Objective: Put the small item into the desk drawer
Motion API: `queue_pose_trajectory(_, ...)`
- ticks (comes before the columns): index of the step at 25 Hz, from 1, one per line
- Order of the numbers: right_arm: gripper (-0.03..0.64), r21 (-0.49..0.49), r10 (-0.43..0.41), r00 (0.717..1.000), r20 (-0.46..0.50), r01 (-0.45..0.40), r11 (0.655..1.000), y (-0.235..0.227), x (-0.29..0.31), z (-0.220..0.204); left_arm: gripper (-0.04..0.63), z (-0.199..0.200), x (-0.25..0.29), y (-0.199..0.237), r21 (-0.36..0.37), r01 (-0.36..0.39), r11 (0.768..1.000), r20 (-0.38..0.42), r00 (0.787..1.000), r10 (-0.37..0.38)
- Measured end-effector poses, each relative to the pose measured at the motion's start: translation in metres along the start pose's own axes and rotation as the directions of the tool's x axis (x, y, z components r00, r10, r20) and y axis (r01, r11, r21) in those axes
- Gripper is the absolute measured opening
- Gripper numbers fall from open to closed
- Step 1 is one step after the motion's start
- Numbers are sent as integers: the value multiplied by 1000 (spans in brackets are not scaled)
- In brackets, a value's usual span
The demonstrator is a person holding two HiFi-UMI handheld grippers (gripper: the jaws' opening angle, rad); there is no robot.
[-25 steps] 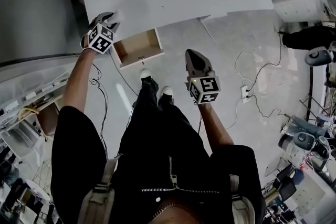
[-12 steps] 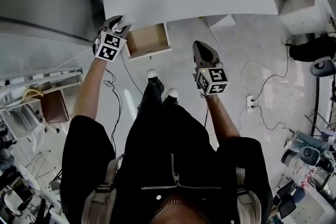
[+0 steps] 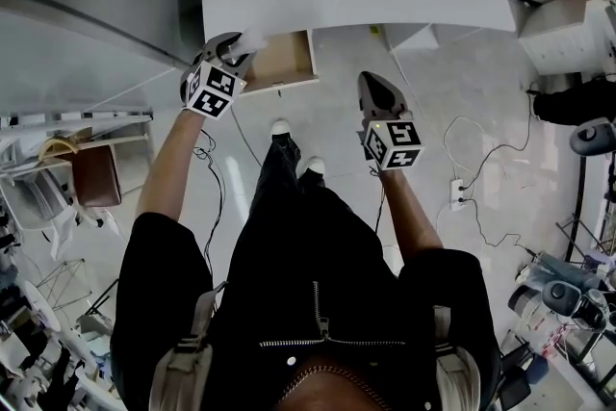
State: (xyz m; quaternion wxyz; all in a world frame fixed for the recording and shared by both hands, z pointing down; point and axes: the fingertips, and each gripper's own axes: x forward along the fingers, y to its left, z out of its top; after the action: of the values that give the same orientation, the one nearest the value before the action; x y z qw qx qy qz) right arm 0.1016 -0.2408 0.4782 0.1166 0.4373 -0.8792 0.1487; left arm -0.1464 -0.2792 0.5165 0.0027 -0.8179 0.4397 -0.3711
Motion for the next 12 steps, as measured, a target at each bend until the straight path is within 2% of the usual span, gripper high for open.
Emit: queue_pose_trajectory(12, 8, 53, -11, 996, -88, 16, 998, -6, 12, -53, 176, -50, 53, -64, 34, 157, 987, -81, 985, -154)
